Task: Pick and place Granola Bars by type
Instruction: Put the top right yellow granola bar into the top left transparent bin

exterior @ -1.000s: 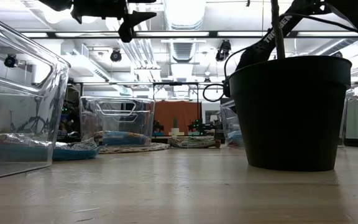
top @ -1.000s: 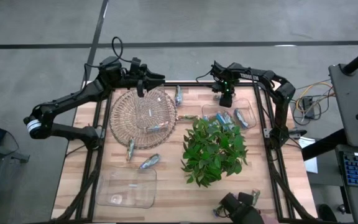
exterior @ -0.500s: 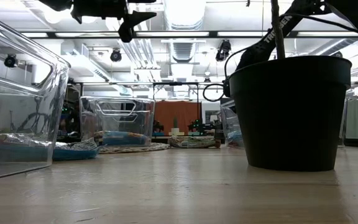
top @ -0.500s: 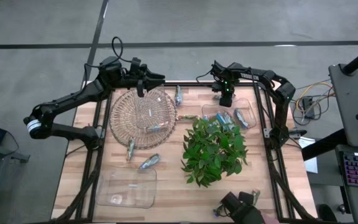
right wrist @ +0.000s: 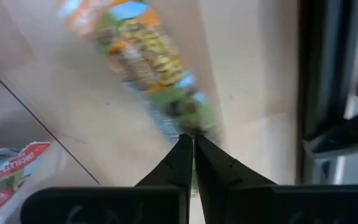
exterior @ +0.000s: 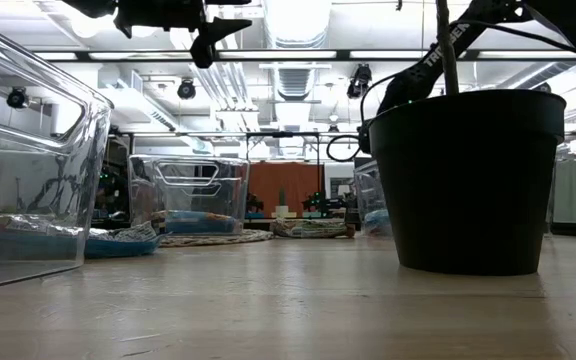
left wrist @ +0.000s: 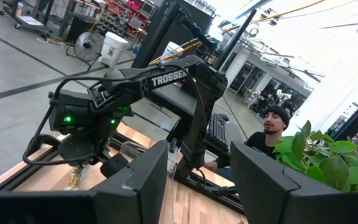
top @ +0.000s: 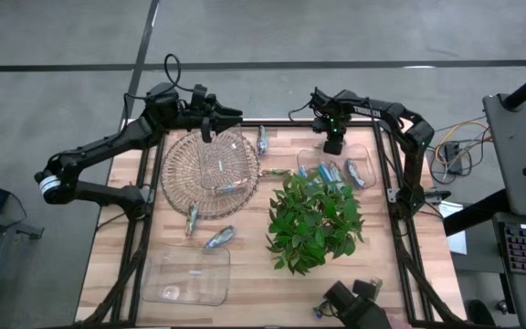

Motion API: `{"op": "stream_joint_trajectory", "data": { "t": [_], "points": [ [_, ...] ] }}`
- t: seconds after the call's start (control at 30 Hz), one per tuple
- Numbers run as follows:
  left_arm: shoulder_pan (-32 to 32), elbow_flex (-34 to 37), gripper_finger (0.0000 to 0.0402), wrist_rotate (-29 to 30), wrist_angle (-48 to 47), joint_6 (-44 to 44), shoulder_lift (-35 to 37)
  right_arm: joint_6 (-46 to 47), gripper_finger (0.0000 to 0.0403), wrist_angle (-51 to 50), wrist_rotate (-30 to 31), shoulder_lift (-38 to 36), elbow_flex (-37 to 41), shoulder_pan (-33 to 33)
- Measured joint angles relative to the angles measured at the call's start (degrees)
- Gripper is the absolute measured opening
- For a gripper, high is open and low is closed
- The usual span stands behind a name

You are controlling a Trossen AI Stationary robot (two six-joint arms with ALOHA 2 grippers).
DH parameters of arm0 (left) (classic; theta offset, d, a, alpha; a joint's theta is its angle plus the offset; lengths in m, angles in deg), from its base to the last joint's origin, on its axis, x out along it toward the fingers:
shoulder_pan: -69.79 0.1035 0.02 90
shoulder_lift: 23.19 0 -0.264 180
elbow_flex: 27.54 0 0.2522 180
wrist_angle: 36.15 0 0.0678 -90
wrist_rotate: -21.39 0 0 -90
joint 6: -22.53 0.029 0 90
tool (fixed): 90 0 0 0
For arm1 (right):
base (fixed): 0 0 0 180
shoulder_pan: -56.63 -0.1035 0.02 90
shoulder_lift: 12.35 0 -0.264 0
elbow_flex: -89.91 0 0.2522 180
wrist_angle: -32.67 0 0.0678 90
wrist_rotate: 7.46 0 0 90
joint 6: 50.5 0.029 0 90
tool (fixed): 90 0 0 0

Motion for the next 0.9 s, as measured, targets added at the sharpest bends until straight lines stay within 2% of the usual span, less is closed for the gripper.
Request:
{"op": "stream_joint_trajectory", "data": {
  "t": [0.43, 0.53, 0.77, 0.9],
  "points": [
    [0.0, 0.0, 0.0158, 0.0, 0.0, 0.0, 0.0, 0.1, 0.0019, -1.4, -1.4, 0.0, -2.4, 0.0],
    [0.0, 0.0, 0.0158, 0.0, 0.0, 0.0, 0.0, 0.5, 0.0048, -1.3, -1.4, 0.0, -2.4, 0.0],
    [0.0, 0.0, 0.0158, 0.0, 0.0, 0.0, 0.0, 2.3, 0.0144, -1.8, -1.4, -0.1, -3.7, 0.6],
    [0.0, 0.0, 0.0158, 0.0, 0.0, 0.0, 0.0, 5.5, 0.0185, -3.2, -4.8, -0.1, -5.1, 2.0]
  ]
}}
